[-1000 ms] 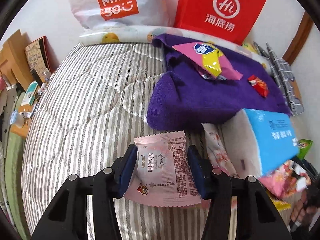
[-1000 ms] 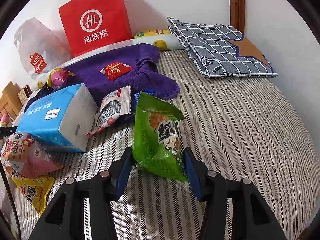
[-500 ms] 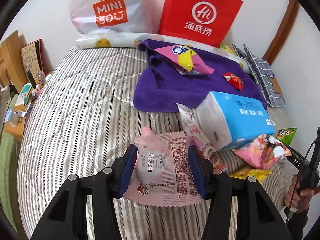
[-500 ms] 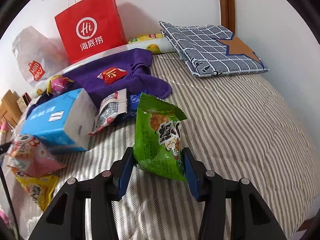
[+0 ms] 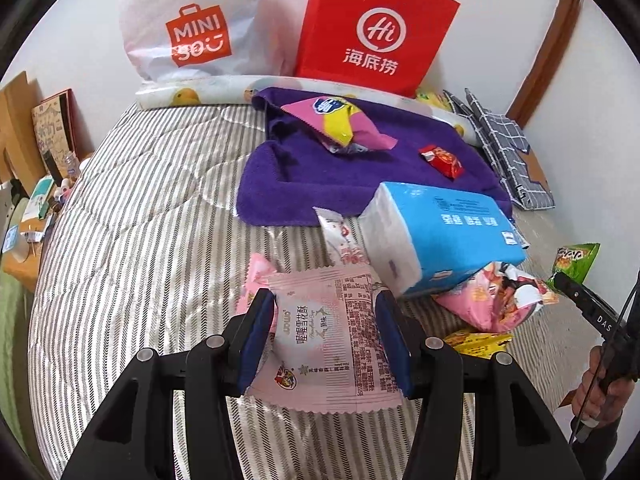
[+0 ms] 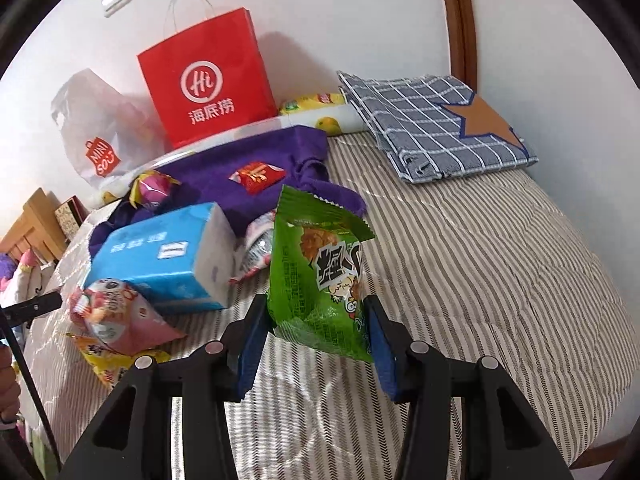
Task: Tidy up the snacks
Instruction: 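Carry the green bag and pink wafer packet onto the purple towel and release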
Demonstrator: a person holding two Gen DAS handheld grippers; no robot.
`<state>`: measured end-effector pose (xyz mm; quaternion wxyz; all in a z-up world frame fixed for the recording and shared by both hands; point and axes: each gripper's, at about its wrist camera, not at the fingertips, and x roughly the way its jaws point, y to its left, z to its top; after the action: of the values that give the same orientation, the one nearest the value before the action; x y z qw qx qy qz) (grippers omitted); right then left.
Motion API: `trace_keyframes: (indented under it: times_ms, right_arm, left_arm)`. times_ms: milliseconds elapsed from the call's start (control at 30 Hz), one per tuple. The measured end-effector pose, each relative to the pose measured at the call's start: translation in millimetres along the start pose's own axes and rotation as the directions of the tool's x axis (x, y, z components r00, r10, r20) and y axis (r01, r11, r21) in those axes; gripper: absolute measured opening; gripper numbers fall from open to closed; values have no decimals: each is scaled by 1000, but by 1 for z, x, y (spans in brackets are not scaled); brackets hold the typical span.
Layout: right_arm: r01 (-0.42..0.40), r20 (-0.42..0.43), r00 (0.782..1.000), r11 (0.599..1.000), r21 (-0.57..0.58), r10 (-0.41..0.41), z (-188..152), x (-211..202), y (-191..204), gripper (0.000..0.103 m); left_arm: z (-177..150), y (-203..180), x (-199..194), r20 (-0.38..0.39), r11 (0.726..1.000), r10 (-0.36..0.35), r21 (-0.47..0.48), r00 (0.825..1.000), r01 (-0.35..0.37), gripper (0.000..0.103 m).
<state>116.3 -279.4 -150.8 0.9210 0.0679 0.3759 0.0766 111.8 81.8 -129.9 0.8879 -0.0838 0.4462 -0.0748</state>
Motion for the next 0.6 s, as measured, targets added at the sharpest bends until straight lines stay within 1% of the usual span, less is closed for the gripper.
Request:
trace_keyframes:
  times_ms: [233, 600]
  right_arm:
    - [-27, 25, 999, 999, -39, 28, 10, -11, 16, 45]
    - [-74, 82, 993, 995, -71, 79, 34, -20, 39, 45]
  left_arm:
    - [3, -9, -2, 13, 1000, -18, 13, 1000, 18, 52]
    - [24, -41, -4, 49, 997, -57, 59, 997, 54, 52]
